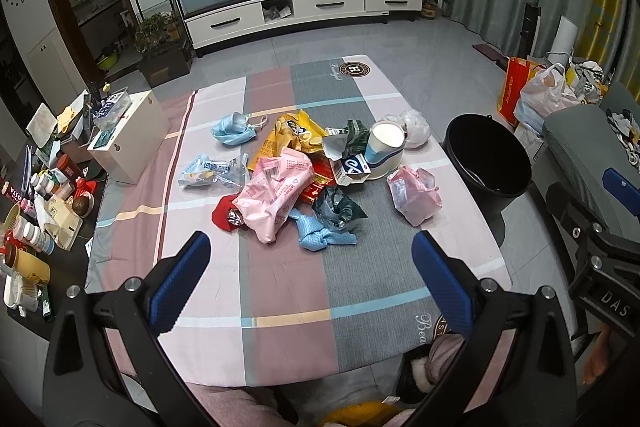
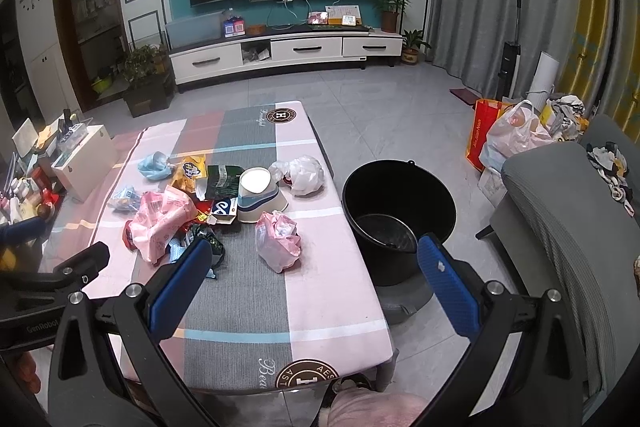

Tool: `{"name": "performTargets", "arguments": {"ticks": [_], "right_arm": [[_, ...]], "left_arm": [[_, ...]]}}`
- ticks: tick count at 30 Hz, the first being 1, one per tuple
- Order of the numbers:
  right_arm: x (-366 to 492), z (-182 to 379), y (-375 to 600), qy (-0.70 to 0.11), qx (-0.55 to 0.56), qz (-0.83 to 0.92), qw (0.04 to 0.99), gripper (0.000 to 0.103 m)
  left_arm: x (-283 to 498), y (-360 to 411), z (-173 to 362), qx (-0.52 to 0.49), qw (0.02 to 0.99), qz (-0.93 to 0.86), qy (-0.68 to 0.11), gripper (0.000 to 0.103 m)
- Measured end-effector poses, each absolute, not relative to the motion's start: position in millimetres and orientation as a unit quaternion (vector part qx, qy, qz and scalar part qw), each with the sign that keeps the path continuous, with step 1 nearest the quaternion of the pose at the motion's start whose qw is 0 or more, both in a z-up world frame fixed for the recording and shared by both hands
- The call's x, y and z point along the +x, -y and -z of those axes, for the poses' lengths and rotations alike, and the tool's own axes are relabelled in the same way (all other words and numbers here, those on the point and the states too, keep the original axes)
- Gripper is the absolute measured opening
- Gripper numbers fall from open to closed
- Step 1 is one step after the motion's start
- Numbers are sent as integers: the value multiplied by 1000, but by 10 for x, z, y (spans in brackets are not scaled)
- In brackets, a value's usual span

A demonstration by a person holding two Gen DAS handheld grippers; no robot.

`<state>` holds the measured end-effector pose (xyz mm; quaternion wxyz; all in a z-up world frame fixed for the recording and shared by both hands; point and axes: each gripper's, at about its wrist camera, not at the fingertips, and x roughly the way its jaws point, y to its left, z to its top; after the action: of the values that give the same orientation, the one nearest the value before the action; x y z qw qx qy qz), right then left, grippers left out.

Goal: Collect trash

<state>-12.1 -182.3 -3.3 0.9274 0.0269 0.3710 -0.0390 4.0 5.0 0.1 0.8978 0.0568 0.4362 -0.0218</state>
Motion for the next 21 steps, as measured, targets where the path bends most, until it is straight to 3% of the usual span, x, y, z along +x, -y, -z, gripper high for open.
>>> {"name": "performTargets", "arguments": {"ticks": [21], "right_arm": [[-120,31,1823,-370,26,39,928,100]], "left_arm": [[49,-80,-24,61,898,18,-435,100]]}}
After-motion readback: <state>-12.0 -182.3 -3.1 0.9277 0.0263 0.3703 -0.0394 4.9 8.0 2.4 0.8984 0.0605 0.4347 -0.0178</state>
